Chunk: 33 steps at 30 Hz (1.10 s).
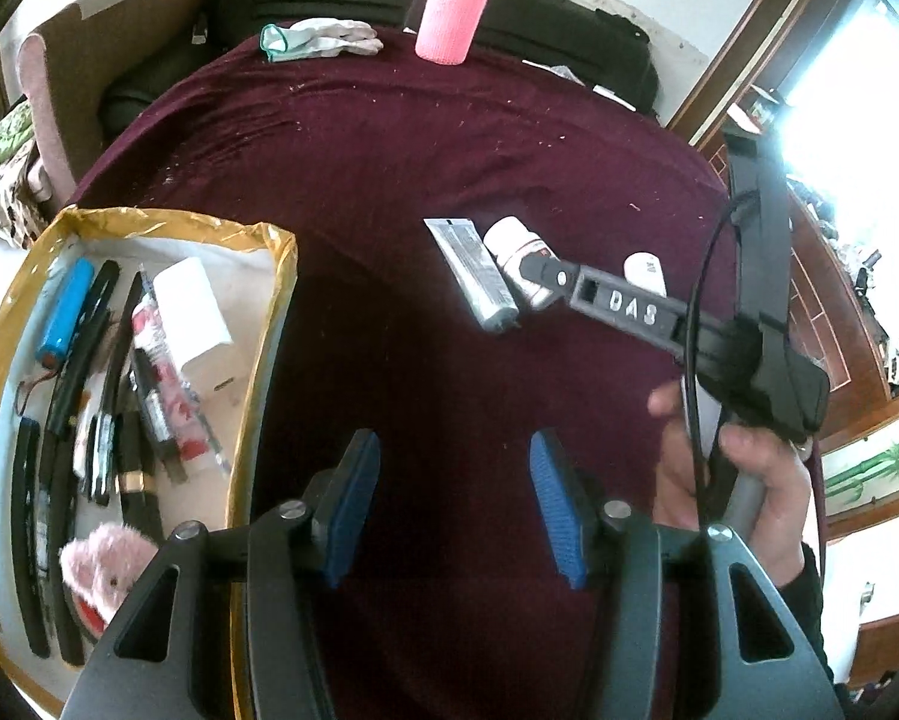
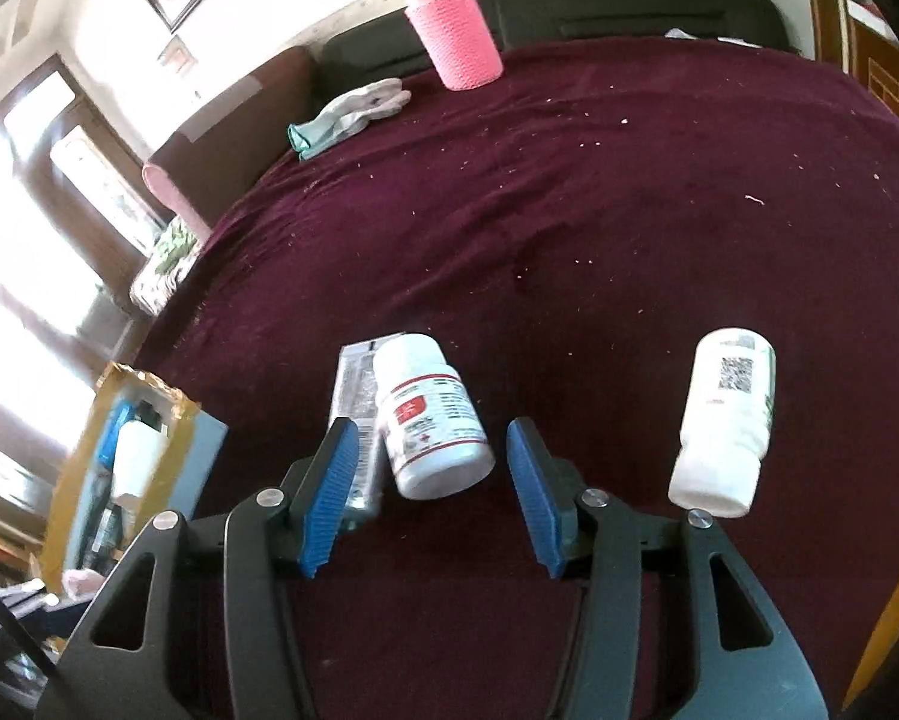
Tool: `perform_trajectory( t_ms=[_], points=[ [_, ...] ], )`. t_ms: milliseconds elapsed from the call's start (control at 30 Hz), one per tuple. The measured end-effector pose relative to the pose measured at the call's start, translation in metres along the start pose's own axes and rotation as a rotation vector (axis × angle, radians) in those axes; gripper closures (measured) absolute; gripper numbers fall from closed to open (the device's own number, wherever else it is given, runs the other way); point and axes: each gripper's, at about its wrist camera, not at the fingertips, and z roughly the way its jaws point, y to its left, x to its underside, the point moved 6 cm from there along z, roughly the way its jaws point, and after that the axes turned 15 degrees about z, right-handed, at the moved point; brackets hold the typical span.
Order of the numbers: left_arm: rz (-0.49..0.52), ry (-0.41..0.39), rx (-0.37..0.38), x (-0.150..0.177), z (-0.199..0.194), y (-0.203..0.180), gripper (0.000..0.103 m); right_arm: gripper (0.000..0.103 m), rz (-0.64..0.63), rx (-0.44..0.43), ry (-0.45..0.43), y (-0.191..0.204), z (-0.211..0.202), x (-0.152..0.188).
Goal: Organize objects
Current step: 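Grasp the silver tube with left tool while right tool grasps a white pill bottle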
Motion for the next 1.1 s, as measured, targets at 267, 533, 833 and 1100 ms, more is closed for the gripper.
perform_trajectory(
  t_ms=[267,533,833,1100],
  points=[
    [0.012,0.043,-0.034,-0.035,0.035,0.000,0.057,0.068,0.052,-0.023,0.050,-0.017,-0.006,0.002],
    [0.042,0.114,-0.076,-0.069,0.087,-0.007,0.057,0.067,0.126,0.017,0.046,-0.041,-0.020,-0.004],
    [0.101,0.143,-0.227,-0.078,0.107,0.000,0.081,0.067,0.143,-0.018,0.075,-0.039,-0.014,-0.002],
    [0.081,0.182,-0.175,-0.009,0.067,0.001,0.081,0.060,0.106,-0.035,0.073,-0.031,-0.008,0.000]
  ],
)
